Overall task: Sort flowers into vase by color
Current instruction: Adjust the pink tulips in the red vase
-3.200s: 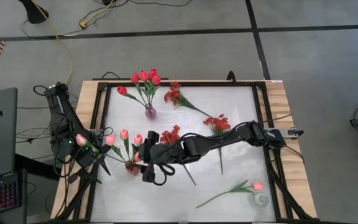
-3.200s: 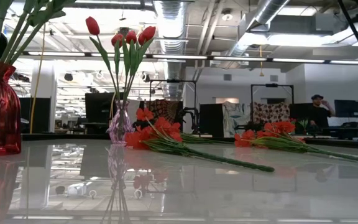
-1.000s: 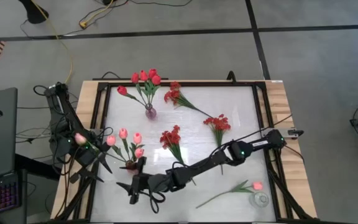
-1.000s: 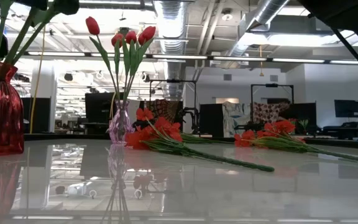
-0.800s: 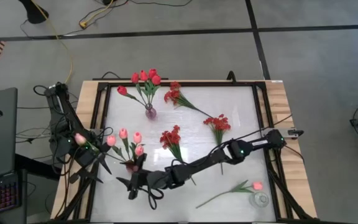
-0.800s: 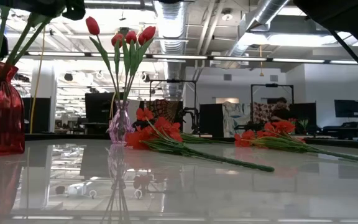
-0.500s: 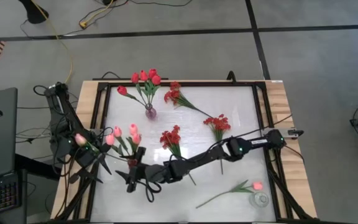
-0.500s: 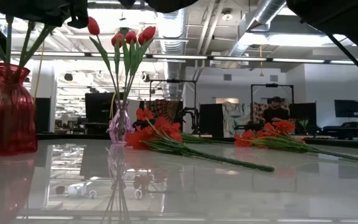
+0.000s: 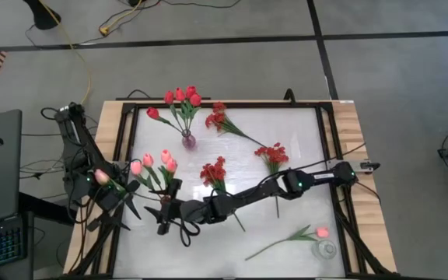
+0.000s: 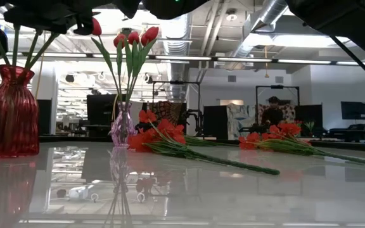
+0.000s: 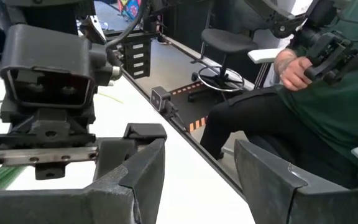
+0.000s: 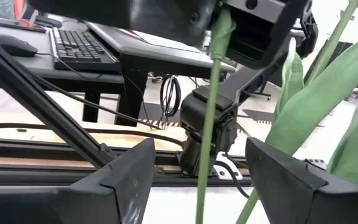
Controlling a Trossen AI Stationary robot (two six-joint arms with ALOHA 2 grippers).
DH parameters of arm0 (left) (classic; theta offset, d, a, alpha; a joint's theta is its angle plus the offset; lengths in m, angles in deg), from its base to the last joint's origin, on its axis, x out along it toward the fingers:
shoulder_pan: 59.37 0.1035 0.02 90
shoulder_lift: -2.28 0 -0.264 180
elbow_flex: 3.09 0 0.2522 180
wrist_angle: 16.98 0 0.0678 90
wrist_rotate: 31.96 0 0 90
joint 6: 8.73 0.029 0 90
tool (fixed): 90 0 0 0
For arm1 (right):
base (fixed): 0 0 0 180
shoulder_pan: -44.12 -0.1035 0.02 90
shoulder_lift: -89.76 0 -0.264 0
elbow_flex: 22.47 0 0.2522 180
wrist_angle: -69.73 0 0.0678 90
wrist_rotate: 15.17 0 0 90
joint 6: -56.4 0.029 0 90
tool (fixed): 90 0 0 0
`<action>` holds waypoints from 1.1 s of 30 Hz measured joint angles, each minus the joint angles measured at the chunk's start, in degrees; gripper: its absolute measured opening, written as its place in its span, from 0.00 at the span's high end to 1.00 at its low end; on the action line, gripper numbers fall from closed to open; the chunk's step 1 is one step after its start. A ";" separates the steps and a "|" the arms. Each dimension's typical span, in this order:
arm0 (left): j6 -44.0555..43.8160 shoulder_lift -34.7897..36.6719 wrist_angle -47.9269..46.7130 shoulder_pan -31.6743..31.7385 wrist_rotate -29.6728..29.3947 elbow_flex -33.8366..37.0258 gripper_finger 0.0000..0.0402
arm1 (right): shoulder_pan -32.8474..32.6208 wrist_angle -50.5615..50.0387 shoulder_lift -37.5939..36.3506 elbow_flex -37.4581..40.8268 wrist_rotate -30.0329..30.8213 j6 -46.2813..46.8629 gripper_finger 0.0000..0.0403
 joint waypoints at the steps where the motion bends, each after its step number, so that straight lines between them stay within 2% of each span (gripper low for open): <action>1: 0.03 -0.09 0.25 0.00 -0.12 0.00 0.55 | 0.04 -0.01 0.00 -0.01 0.35 0.01 0.32; 19: 0.13 -4.62 2.43 0.00 -0.08 0.00 0.55 | -1.41 -0.34 0.00 -0.01 1.22 0.09 0.32; 27: 1.18 -6.65 6.29 0.00 0.33 0.00 0.55 | -0.96 -0.98 0.00 -0.03 1.27 1.88 0.32; 30: 1.19 -6.89 6.12 0.00 0.30 0.00 0.55 | -0.80 -1.69 0.00 -0.03 1.28 2.14 0.36; 33: 1.20 -6.86 6.09 0.00 0.27 0.00 0.55 | -0.80 -1.65 0.00 -0.03 1.29 2.14 0.44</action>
